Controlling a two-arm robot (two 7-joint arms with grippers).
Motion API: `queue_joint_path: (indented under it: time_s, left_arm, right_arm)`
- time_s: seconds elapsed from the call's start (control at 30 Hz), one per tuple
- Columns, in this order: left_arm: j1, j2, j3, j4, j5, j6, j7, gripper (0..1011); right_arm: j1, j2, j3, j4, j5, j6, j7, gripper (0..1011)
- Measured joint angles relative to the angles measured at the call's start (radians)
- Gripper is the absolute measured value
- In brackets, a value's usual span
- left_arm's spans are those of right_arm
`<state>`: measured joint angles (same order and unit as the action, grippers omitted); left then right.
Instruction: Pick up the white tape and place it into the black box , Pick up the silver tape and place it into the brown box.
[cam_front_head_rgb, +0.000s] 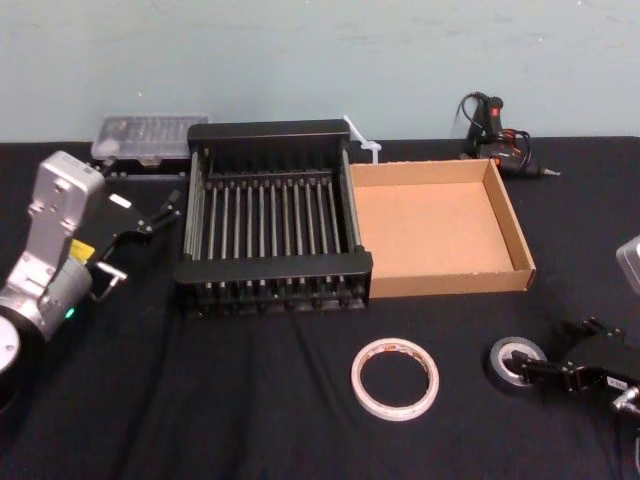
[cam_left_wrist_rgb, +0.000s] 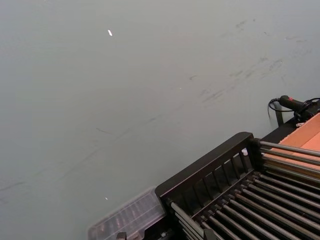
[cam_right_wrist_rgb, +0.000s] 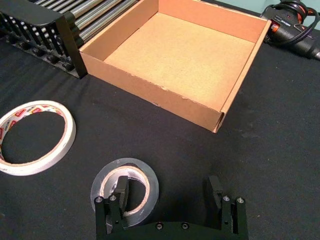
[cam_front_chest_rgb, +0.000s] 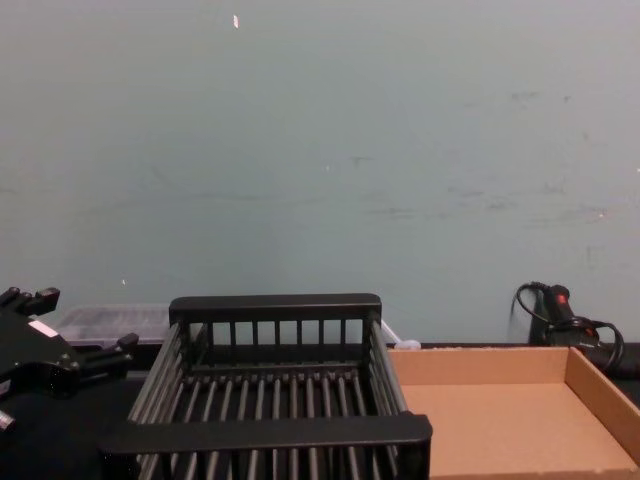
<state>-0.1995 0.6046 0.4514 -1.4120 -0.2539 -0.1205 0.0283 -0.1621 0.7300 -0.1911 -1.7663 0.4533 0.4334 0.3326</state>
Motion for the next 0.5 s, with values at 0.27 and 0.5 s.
queue_joint_path:
  time_s: [0.27, 0.5]
  left_arm:
    - [0.0, 0.0, 0.0, 0.0, 0.0, 0.0, 0.0, 1002]
    - [0.0, 0.0, 0.0, 0.0, 0.0, 0.0, 0.0, 1001]
  right_arm:
    - [0.001, -0.003, 0.004, 0.003, 0.0, 0.001, 0.0, 1002]
    - [0.0, -0.002, 0.004, 0.002, 0.0, 0.001, 0.0, 1002]
